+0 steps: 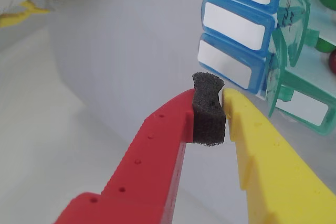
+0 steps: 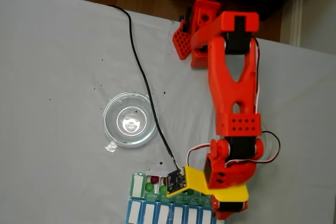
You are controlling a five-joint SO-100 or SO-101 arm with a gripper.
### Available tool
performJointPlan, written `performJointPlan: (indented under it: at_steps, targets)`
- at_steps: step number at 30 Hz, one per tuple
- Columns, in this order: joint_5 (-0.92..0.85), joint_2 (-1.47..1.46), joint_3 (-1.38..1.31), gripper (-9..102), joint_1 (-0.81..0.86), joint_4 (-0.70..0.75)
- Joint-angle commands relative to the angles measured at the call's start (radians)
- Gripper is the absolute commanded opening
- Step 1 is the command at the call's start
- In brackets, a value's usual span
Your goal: Sort medicines into box.
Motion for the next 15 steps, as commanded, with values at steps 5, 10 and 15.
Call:
performJointPlan:
  at_steps: [5,10,15]
  targets:
    - [-0.029,0.032,0.029,1,-0.005,-0.041]
    - [-0.058,0.035,0.086,1,0.006,-0.066]
    - [-0.132,0.051,0.094,1,0.018,-0.052]
